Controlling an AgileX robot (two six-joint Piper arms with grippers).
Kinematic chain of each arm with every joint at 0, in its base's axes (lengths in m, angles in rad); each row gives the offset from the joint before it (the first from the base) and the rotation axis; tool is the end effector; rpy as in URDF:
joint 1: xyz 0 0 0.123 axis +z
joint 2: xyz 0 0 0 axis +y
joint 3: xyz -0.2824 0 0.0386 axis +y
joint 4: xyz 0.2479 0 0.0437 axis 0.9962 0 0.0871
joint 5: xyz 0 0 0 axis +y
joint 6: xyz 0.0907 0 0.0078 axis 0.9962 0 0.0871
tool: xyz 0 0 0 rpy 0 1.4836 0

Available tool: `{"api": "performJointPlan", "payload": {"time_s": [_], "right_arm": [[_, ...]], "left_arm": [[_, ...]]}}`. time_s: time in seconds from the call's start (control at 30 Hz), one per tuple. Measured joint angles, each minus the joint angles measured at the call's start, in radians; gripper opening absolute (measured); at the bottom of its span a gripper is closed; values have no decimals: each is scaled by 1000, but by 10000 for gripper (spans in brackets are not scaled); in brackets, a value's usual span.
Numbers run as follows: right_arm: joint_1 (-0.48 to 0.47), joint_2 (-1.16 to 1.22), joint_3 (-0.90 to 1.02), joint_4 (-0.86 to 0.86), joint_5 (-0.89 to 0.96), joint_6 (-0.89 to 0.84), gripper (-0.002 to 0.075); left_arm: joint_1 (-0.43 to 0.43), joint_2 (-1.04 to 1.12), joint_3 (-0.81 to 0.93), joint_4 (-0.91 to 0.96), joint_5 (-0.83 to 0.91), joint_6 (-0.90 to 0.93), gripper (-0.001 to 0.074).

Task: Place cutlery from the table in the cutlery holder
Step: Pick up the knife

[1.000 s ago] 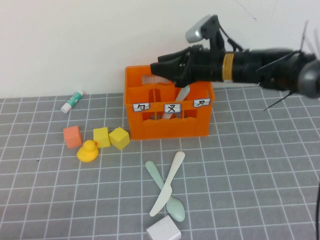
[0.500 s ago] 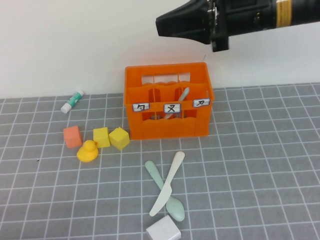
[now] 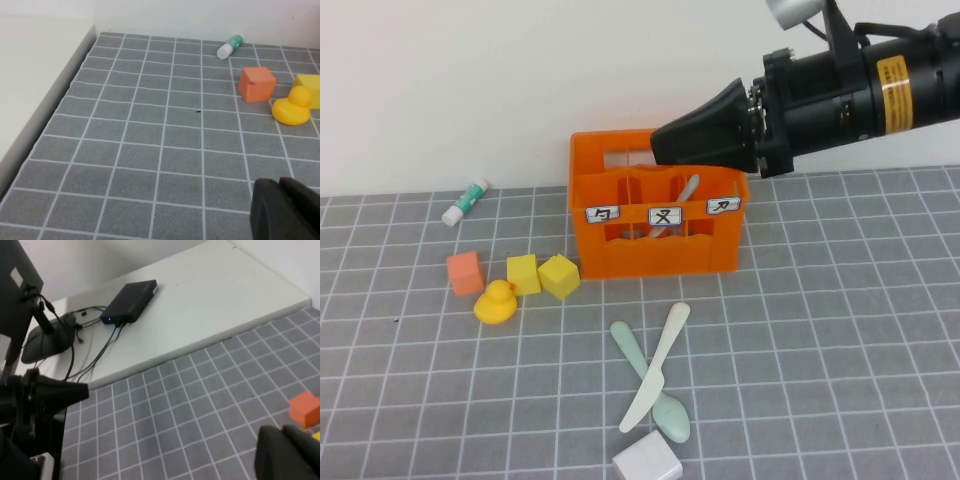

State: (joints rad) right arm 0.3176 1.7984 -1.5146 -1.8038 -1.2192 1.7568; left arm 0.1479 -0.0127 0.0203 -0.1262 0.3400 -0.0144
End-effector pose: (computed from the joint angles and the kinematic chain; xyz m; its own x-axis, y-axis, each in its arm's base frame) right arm 0.3337 0.1972 0.3365 -0.2904 -0.2691 -0.9183 -0.9569 0.0770 0.2800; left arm 0.0533 0.0041 0.1765 -0.2358 -0.1695 -0.9569 -0.1397 0.9804 -0.1393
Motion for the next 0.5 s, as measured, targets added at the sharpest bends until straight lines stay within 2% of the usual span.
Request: {"api": "performJointPlan", "payload": {"time_s": [0.5], "right_arm": [[96, 0, 7, 2, 328, -107, -1]], "left_arm": [[0, 0, 0, 0, 0, -2, -3]]}}
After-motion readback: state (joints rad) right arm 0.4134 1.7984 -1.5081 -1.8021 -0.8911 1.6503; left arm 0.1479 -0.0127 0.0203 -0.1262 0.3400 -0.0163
